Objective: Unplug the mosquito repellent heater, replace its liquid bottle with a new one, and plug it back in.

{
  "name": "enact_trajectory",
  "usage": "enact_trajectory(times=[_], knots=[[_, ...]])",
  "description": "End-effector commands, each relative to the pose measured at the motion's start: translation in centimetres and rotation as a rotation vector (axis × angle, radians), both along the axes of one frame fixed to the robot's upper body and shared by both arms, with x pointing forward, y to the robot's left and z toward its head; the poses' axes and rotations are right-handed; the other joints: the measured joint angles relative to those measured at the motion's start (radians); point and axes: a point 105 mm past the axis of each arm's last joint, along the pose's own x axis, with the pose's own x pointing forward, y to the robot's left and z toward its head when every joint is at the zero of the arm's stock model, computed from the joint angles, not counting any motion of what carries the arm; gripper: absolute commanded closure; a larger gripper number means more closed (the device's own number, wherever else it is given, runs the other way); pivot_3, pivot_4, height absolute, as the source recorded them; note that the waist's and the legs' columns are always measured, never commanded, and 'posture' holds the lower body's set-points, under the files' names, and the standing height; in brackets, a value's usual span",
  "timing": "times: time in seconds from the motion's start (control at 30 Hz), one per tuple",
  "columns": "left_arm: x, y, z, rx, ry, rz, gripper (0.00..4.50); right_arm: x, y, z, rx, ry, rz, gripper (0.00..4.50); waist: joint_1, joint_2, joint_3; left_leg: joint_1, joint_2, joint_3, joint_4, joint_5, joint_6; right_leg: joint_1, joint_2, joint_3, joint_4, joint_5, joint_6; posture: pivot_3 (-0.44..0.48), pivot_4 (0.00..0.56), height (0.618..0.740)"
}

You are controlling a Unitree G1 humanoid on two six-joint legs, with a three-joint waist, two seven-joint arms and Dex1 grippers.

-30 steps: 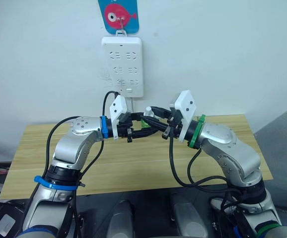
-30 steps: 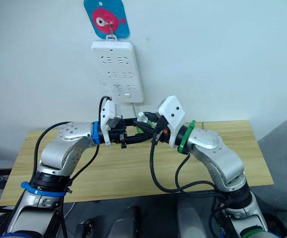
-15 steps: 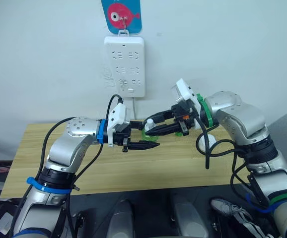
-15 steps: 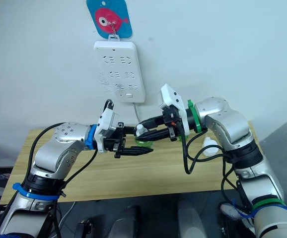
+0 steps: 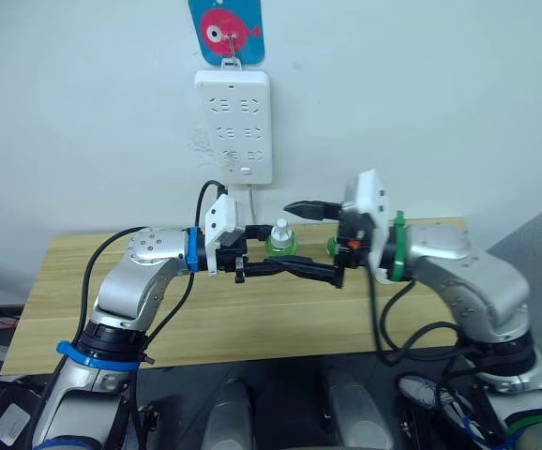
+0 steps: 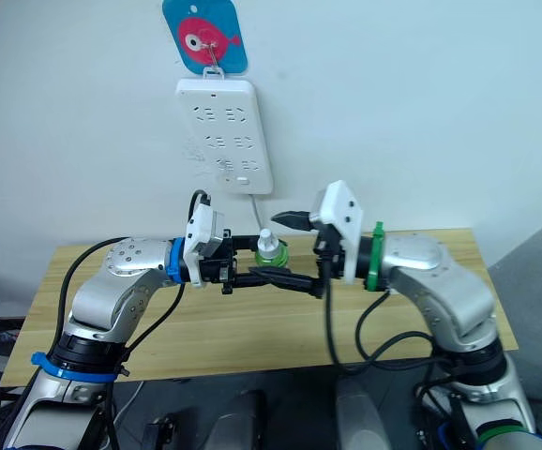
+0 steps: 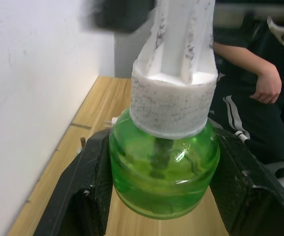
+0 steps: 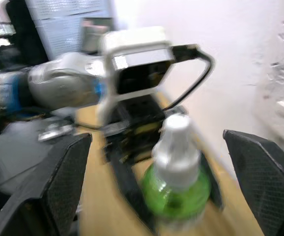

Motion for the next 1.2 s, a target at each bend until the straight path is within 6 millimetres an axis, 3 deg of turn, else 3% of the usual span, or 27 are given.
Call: enact_trajectory(times=[0.03, 0.23, 0.47, 0.57, 0.7, 0.83, 0.93, 1.1, 1.2], knots=[[-0.2, -0.2, 0.9, -0.007, -0.052, -0.015, 2.16, 0.8, 0.5, 0.8, 0.016, -0.08, -0.049, 0.0, 0.001, 0.0, 0.0, 0.0, 0.0, 0.0, 0.0, 0.0, 0.0, 0.0, 0.0, 0.0, -0.001, 0.0, 0.0, -0.083, 0.182, 0.725], [-0.3, -0.5, 1.1, -0.014, -0.052, -0.02, 2.16, 2.1, 0.1, 0.5, 0.012, -0.061, -0.087, 0.0, 0.005, 0.0, 0.0, -0.001, -0.001, 0.0, 0.0, 0.0, 0.0, 0.0, -0.001, 0.0, -0.002, 0.0, 0.0, -0.075, 0.186, 0.725], [-0.3, -0.2, 0.9, -0.013, -0.045, -0.008, 2.16, 1.5, -3.6, 0.0, -0.072, 0.008, -0.06, 0.0, 0.006, 0.0, 0.0, -0.001, -0.001, 0.0, 0.0, 0.0, 0.0, 0.0, -0.001, -0.001, -0.002, 0.0, 0.0, -0.084, 0.19, 0.725], [-0.4, 0.0, 0.8, -0.008, -0.041, -0.007, 2.16, 0.0, -4.3, -0.3, -0.108, 0.054, 0.011, 0.0, 0.005, 0.0, 0.0, -0.001, -0.001, 0.0, 0.0, 0.0, 0.0, 0.0, -0.001, 0.0, -0.002, 0.0, 0.0, -0.083, 0.184, 0.725], [-0.3, 0.0, 0.8, -0.007, -0.042, -0.007, 2.16, -1.4, -2.7, 0.0, -0.067, 0.072, 0.073, 0.0, -0.002, 0.0, 0.0, -0.001, 0.0, 0.0, 0.0, 0.0, 0.0, 0.0, 0.0, 0.0, -0.002, 0.0, 0.0, -0.088, 0.186, 0.725], [-0.4, -0.3, 0.9, -0.006, -0.042, -0.02, 2.16, -0.6, 0.2, 0.1, -0.017, 0.019, 0.04, 0.0, -0.003, 0.0, 0.0, 0.0, 0.0, 0.0, 0.0, 0.0, 0.0, 0.0, 0.0, 0.0, -0.001, 0.0, 0.0, -0.092, 0.186, 0.725], [-0.5, -0.4, 0.9, -0.003, -0.04, -0.032, 2.16, 0.1, 1.3, 0.5, 0.024, 0.012, 0.024, 0.0, 0.0, 0.0, 0.0, 0.0, 0.0, 0.0, 0.0, 0.0, 0.0, 0.0, 0.0, 0.0, -0.001, 0.0, 0.0, -0.095, 0.182, 0.725], [-0.5, -0.6, 1.1, -0.004, -0.04, -0.039, 2.16, 1.4, 1.4, 0.5, 0.026, -0.009, -0.01, 0.0, 0.006, 0.0, -0.001, -0.001, -0.001, 0.0, 0.0, 0.0, 0.0, 0.001, -0.001, -0.001, -0.003, 0.0, 0.0, -0.098, 0.179, 0.725], [-0.5, -0.7, 1.2, -0.004, -0.042, -0.04, 2.16, 1.7, 0.3, 0.3, 0.004, -0.009, -0.024, 0.0, 0.004, 0.0, -0.001, -0.001, -0.001, 0.0, 0.0, 0.0, 0.0, 0.001, -0.001, -0.001, -0.003, 0.0, 0.0, -0.098, 0.176, 0.725]])
